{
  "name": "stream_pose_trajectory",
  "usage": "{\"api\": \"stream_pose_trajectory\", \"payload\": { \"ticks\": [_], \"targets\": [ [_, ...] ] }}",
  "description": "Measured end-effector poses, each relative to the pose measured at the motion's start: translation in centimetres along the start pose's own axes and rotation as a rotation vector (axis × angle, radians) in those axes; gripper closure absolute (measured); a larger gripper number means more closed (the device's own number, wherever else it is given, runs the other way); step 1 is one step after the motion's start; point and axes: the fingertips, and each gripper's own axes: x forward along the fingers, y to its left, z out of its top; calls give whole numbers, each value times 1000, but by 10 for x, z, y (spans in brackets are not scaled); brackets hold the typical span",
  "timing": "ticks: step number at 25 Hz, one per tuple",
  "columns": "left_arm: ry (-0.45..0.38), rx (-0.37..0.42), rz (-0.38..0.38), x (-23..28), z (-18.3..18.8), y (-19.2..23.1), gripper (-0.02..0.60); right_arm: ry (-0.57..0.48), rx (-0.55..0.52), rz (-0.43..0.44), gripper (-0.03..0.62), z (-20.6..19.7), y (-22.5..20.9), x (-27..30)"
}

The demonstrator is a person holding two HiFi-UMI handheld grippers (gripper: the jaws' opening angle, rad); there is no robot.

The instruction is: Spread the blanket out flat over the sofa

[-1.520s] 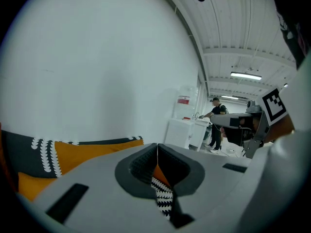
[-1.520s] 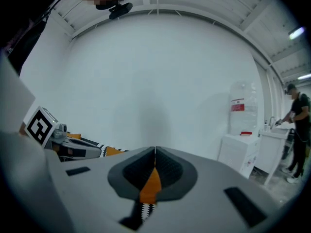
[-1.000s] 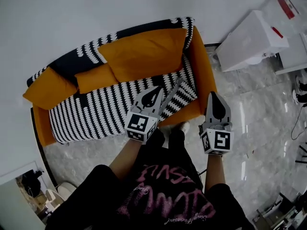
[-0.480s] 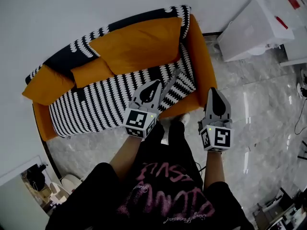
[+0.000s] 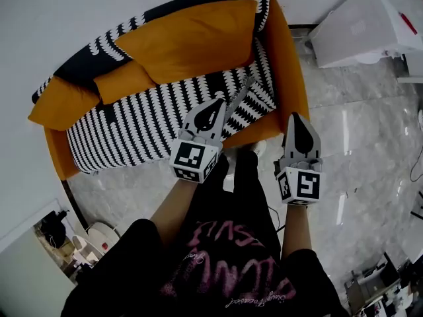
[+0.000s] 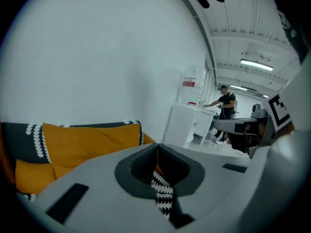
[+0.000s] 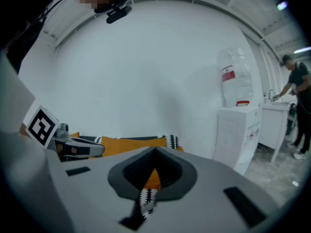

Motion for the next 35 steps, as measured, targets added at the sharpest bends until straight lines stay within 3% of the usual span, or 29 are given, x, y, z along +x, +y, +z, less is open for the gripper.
{"api": "stream_pose_trajectory", "payload": {
  "ticks": [8,21,25,32,35],
  "targets": [
    [33,-66,34,11,-35,2,568,43,35,12,574,-34,-1,13],
    [93,-88,40,-2,-79,13,568,108,65,34,574,-75,21,16],
    [115,-100,47,14,-95,-1,568,127,78,38,574,-92,2,17],
    [153,-123,57,70,-139,-27,568,194,111,51,574,-156,-42,29],
    [177,-139,64,70,-167,-20,568,215,97,59,574,-181,-36,32]
  ]
}}
